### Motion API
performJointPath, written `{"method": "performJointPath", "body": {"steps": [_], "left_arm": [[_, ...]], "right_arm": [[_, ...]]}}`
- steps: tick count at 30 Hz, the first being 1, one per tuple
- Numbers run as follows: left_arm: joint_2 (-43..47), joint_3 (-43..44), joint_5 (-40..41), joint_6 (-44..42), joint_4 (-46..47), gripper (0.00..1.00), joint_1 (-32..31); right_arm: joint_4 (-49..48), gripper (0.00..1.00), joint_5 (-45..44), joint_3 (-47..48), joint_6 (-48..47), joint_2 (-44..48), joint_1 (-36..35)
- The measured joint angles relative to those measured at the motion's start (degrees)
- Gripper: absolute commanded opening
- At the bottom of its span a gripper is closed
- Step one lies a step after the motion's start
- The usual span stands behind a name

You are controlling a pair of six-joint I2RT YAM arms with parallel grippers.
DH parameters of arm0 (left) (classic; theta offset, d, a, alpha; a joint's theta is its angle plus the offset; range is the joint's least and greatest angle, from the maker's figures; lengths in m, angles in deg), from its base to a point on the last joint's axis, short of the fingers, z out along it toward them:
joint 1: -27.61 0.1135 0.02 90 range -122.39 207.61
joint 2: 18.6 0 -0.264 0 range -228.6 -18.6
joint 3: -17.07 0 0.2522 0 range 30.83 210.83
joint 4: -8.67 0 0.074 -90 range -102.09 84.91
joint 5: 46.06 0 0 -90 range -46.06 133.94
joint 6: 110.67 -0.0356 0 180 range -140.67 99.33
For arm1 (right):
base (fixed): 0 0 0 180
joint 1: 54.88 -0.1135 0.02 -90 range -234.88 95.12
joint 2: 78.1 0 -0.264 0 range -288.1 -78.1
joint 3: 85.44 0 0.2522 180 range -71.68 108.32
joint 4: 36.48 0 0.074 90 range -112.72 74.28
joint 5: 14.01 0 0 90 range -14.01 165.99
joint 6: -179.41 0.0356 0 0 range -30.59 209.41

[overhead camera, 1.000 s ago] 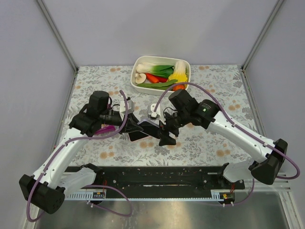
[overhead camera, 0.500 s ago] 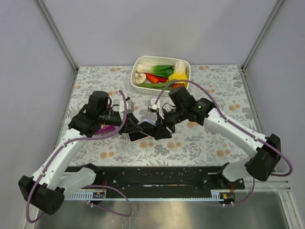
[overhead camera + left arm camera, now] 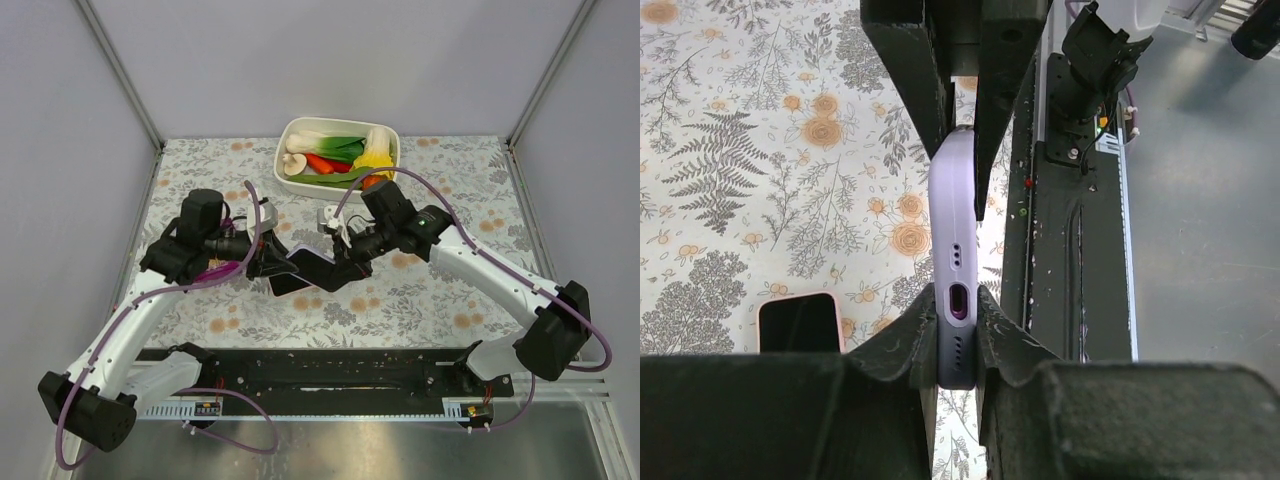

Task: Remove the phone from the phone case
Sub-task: Remove the phone case from the phone.

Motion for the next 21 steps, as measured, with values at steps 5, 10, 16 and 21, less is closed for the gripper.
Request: {"method": "performJointPath", "body": {"steps": [5, 10, 16, 21], "left_arm": [[-0.7, 0.0, -0.7, 1.9, 2.7, 0.44, -0.3], [-1.6, 0.3, -1.6, 2.9, 5.5, 0.63, -2.0], [-3.0, 0.4, -1.7, 3.0, 6.6, 0.64, -3.2], [-4.1, 0.4, -1.8, 3.4, 7.2, 0.34, -3.4]], "right_arm": [[0.4, 0.0, 0.2, 0.0, 0.8, 0.4, 0.4], [1.3, 0.0, 0.7, 0.2, 2.0, 0.4, 0.4], [2.2, 0.0, 1.3, 1.1, 2.4, 0.3, 0.4], [2.4, 0.0, 1.4, 1.2, 2.4, 0.3, 0.4]]}}
